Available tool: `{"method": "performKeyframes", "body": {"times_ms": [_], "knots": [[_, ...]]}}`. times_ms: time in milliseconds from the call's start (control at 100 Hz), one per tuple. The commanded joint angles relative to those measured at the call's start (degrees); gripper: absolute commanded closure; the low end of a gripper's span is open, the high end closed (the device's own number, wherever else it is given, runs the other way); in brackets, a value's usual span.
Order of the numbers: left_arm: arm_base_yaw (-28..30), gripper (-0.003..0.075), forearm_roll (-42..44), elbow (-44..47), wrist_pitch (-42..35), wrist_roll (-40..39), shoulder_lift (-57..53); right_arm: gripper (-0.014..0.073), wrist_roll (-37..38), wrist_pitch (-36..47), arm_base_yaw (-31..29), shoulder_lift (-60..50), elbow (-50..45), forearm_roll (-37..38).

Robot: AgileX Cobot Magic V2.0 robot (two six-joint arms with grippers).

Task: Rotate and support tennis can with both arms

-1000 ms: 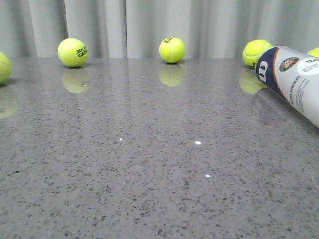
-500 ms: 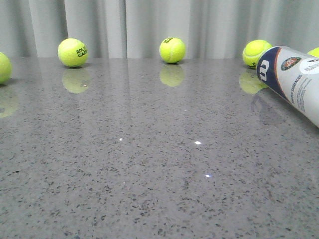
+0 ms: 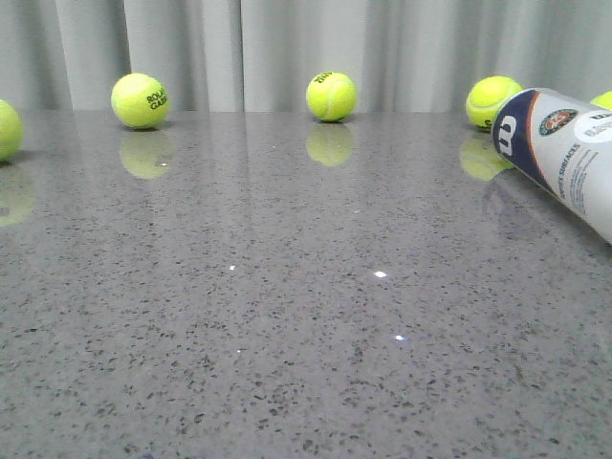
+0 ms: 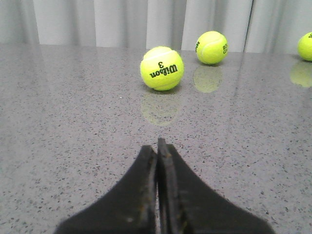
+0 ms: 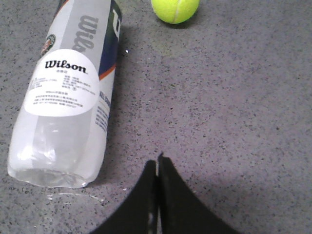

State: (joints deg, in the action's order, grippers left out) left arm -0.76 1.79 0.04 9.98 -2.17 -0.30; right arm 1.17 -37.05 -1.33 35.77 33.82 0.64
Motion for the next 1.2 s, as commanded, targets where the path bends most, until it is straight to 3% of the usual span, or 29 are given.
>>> {"method": "performKeyframes", "body": {"times_ms": [0,60,140,200,360,630,1190], "knots": [[-0.10,0.0739,-0.02,2.57,-4.67,-0.51,-1.67,0.0491,-0.26,0.70,0.30,4.39,5.13,-1.11],[-0.10,0.0738,-0.02,2.57,-4.67,-0.51,-1.67,0.0354,-0.26,-1.43,0.52,6.87,7.56,-1.20],[-0.10,0.0738,-0.02,2.57,-4.67,-0.51,-1.67,0.0060,-0.26,-3.63,1.21,10.04,11.14,-1.56],[-0.10,0.0738,-0.02,2.57,-4.67,-0.51,-1.67,-0.0066,-0.26,-5.05,1.77,12.39,13.55,-2.03],[-0.10,0.0738,-0.02,2.57,-4.67,-0.51,-1.67,-0.0015,-0.21,-8.03,3.67,19.95,20.35,-5.62],[-0.10,0.0738,-0.02,2.57,-4.67,-0.51,-1.67,-0.0016,-0.21,-8.74,4.28,32.34,28.69,-15.66],[-0.10,0.0739,-0.02,2.57,-4.67,-0.51,-1.67,-0.0013,-0.21,-9.14,4.28,51.55,33.74,-16.11]]}}
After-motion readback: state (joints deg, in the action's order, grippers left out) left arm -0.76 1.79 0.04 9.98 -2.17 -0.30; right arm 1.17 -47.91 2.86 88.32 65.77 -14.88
